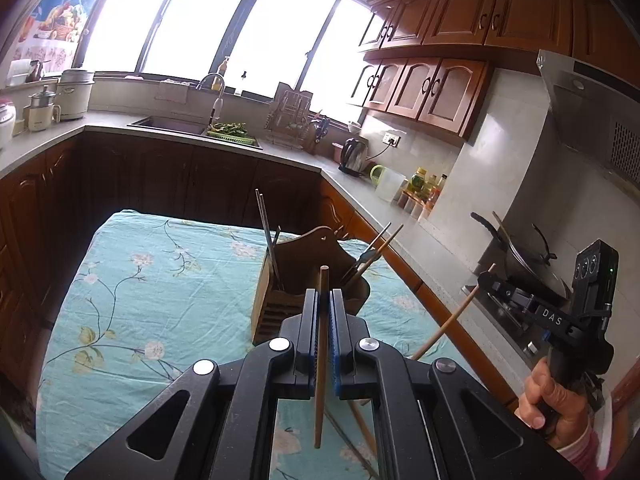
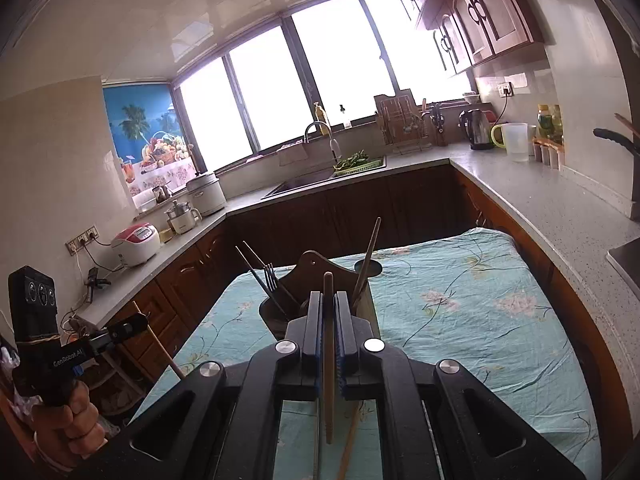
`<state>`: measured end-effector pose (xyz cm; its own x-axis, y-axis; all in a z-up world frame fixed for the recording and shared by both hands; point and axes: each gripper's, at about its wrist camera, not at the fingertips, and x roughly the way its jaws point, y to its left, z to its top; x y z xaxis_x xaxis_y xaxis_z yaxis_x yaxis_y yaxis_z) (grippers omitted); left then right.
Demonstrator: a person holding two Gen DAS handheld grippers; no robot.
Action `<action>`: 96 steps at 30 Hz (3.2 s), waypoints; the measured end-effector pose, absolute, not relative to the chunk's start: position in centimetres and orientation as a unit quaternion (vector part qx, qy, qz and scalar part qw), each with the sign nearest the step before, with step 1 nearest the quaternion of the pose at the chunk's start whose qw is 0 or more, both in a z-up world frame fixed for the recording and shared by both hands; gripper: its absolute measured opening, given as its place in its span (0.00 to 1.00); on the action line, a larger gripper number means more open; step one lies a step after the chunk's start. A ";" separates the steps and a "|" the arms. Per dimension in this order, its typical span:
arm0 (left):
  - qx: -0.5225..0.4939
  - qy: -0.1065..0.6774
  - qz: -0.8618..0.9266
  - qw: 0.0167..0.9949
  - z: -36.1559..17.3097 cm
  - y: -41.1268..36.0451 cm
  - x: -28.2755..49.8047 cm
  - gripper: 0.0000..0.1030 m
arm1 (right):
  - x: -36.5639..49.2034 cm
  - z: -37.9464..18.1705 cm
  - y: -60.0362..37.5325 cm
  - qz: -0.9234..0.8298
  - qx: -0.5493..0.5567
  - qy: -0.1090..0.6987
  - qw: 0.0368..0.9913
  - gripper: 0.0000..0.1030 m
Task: Organize utensils
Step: 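Lift both wooden chopsticks and carry them over the wooden holder, then lower the chopsticks into the holder and open both tools, then move both open tools back down toward the remaining chopsticks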
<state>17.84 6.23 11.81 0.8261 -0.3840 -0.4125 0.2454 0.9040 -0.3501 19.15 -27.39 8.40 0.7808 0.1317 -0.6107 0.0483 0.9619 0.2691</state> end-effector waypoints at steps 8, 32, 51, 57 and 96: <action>-0.138 0.198 -0.158 0.957 14.0 6.7 19.1 0.03 | 20.8 9.9 -27.8 0.023 0.140 0.305 0.942 0.05; -0.158 0.119 -0.109 0.974 11.8 6.0 29.5 0.03 | 28.9 10.8 -29.5 -0.002 0.146 0.239 0.960 0.05; -0.174 0.180 -0.098 0.963 5.2 3.8 34.7 0.03 | 30.0 2.7 -29.6 -0.015 0.164 0.307 0.937 0.05; -0.169 0.199 -0.104 0.960 5.5 4.5 35.5 0.03 | 30.2 2.1 -29.7 -0.018 0.166 0.320 0.932 0.05; -0.156 0.253 -0.055 0.953 5.6 6.8 23.1 0.84 | 21.1 3.8 -29.6 -0.006 0.203 0.295 0.934 0.96</action>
